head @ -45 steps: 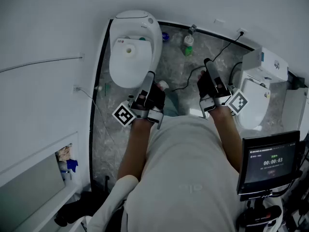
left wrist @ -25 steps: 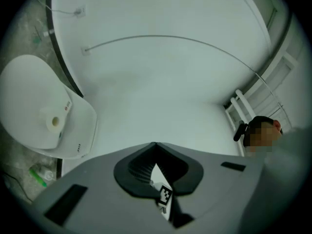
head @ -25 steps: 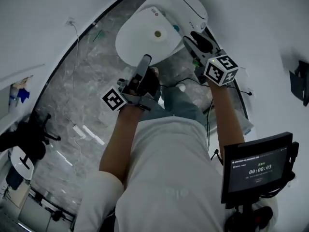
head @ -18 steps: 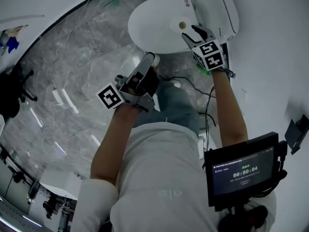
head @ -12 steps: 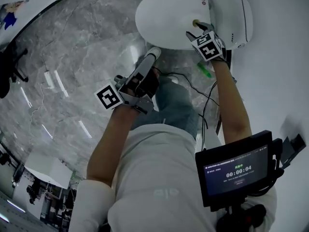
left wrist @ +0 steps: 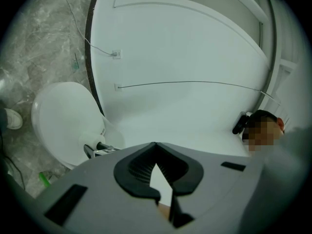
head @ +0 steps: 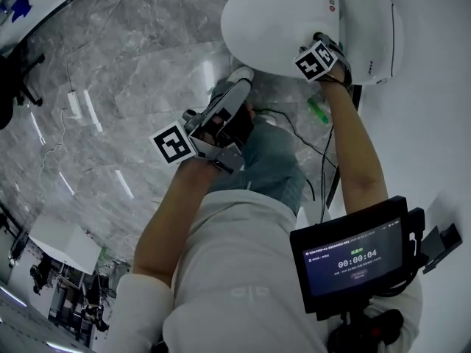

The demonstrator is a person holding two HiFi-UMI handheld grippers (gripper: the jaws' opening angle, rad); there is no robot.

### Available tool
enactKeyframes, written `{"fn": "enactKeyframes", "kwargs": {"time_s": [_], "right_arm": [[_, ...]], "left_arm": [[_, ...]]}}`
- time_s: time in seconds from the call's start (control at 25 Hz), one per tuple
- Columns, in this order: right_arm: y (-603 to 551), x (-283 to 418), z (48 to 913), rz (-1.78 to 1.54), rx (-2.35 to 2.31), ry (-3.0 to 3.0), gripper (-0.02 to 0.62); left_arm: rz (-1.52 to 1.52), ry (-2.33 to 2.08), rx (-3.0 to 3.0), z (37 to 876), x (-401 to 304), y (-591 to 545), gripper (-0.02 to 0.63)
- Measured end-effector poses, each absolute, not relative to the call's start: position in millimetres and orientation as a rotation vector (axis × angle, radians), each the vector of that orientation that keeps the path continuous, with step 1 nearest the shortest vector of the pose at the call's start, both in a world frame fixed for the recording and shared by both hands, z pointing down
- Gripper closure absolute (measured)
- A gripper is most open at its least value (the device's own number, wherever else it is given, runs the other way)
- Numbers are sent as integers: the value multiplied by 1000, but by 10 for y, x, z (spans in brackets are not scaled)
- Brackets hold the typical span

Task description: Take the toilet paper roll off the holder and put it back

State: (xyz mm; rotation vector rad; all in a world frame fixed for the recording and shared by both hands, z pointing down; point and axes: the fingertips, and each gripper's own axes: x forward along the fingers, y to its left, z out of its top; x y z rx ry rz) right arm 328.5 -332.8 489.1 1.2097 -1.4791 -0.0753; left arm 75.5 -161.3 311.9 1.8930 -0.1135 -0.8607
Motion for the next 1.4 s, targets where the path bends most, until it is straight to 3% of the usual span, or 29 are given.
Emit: {"fn": "enactKeyframes", "kwargs": {"time_s": [0.12, 0.36, 0.56, 0.8, 0.88, 1.0, 1.08, 1.4], "right_arm": [[-3326, 3317, 4913, -99, 1223, -1447, 407], [-3097, 3376, 4642, 93, 1474, -1707, 410], [-2616, 3219, 3755, 275, 1745, -2110, 410], [-1884, 3121, 2614, 144, 1940, -2475, 410], [-1838, 2743, 2585, 181, 1896, -2612, 410], [-2027, 1555, 3089, 469, 1320, -2878, 410], [-2142, 1131, 3191, 542, 1086, -2970, 410], [-1634, 899, 3171, 929, 799, -3239, 410]], "left_arm": [[-849, -122, 1890, 3128, 744, -1618, 600], [-819, -117, 1909, 3151, 752, -1627, 600], [-741, -39, 1951, 2828, 876, -1428, 600], [-622, 126, 2054, 2401, 1259, -1223, 600], [-630, 88, 2028, 2583, 1008, -1302, 600], [-861, -300, 1821, 3431, 77, -1156, 600], [-978, -426, 1738, 3859, -330, -1216, 600], [-1218, -528, 1561, 4257, -1048, -938, 600]]}}
